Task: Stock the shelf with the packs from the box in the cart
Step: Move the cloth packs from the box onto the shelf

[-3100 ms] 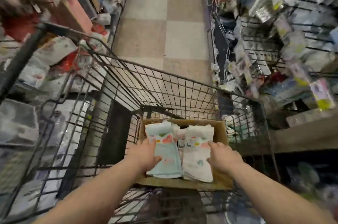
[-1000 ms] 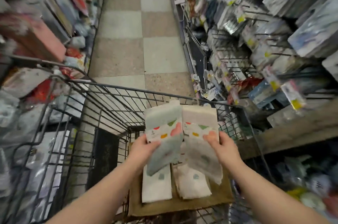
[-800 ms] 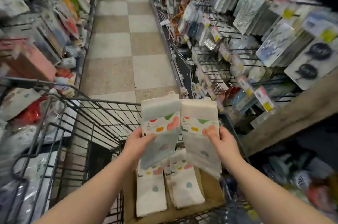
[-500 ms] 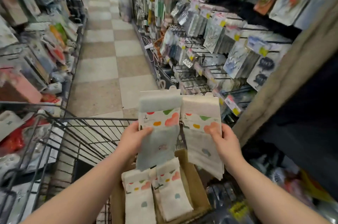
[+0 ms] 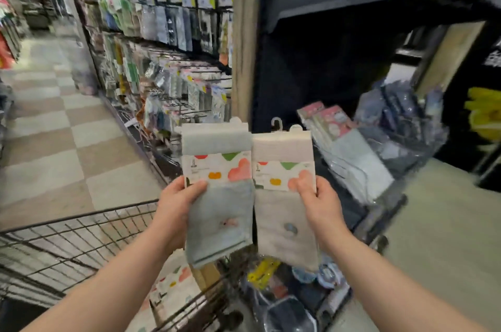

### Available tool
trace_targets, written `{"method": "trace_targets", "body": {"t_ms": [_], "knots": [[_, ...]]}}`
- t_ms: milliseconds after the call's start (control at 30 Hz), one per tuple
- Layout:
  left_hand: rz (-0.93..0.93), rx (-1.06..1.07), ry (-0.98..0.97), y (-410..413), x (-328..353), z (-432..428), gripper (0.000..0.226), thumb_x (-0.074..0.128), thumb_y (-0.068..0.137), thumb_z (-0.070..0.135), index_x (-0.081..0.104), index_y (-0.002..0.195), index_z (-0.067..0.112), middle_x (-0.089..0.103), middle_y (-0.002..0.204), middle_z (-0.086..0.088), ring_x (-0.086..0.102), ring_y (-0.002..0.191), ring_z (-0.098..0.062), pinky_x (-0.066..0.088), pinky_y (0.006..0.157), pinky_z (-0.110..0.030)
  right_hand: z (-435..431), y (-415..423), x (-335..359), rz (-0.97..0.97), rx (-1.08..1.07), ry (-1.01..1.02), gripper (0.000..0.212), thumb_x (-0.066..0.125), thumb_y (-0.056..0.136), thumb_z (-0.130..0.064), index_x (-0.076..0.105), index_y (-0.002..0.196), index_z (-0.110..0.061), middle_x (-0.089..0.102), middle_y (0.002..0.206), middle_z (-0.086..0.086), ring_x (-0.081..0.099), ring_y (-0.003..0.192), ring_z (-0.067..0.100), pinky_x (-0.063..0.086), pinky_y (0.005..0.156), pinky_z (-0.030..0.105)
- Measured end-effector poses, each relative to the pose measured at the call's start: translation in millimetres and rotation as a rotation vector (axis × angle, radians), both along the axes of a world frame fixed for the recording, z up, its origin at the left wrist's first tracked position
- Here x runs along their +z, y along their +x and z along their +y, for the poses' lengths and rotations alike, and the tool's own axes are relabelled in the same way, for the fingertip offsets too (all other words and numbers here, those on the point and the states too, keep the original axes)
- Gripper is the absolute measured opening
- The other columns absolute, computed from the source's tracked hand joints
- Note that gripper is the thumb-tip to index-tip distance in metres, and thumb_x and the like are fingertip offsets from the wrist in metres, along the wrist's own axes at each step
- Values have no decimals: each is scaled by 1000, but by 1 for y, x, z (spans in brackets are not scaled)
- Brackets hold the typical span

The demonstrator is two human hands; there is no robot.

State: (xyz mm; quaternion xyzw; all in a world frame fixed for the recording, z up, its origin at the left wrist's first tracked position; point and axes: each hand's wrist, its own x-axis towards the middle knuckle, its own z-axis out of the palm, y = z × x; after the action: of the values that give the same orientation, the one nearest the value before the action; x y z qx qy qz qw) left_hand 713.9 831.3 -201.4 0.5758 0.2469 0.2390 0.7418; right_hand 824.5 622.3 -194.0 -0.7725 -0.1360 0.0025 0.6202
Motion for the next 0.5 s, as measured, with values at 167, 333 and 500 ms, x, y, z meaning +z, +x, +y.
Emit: {"method": "trace_targets", "body": {"t_ms": [167, 333, 500], "knots": [[-53, -154, 31, 14, 20, -105, 22, 59, 88, 4, 65, 109, 7, 72, 107, -16, 68, 98, -35, 53, 89, -50, -115, -19, 27, -36, -142, 2, 16, 59, 92, -29, 59, 101, -16, 61, 88, -13, 55, 80, 3, 41, 64, 18], [-129, -271, 38, 26, 40, -195, 19, 56, 89, -1, 63, 102, 12, 71, 107, -13, 67, 99, -32, 52, 89, -49, -214, -37, 51, -41, -293, 13, 15, 61, 90, -30, 58, 99, -18, 59, 85, -11, 56, 82, 13, 43, 69, 30], [-149, -382, 54, 45, 54, -258, 22, 59, 88, 2, 62, 106, 12, 72, 109, -12, 69, 96, -28, 54, 82, -43, -287, -45, 63, -40, -417, 69, 11, 63, 88, -29, 56, 82, -23, 61, 81, -11, 58, 82, 19, 45, 73, 36]]}}
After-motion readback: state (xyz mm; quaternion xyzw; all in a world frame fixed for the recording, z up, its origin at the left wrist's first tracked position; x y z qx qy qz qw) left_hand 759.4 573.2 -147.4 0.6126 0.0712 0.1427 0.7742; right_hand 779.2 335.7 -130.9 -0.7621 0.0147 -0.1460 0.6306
